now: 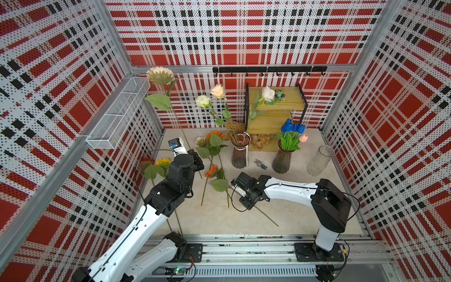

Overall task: Arrange the flowers in different vases according to their variety
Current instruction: Pick up the flower at the center of the board.

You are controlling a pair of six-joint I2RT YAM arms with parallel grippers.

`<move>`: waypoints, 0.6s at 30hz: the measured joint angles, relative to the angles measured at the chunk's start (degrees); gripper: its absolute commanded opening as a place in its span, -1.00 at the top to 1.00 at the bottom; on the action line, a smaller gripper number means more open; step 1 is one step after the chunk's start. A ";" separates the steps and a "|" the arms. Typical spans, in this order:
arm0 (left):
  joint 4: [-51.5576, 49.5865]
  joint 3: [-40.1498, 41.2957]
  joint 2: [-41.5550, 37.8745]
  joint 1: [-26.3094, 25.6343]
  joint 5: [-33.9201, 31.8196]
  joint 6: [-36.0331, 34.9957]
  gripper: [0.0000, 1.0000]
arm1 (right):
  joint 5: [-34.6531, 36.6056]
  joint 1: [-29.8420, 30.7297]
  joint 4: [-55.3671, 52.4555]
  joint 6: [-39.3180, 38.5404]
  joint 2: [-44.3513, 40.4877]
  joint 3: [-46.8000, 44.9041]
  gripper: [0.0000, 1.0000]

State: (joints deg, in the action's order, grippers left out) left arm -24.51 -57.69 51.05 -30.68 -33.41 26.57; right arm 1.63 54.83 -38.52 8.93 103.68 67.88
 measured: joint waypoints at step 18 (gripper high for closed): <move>0.02 0.00 0.07 -0.59 -0.11 0.13 1.00 | 0.76 -1.75 -0.96 -2.49 2.14 5.33 1.00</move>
State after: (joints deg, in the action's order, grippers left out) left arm -24.49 -57.69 51.11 -31.27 -33.52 26.70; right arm 2.39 53.08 -39.48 6.44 105.82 73.21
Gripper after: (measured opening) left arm 0.069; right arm 0.071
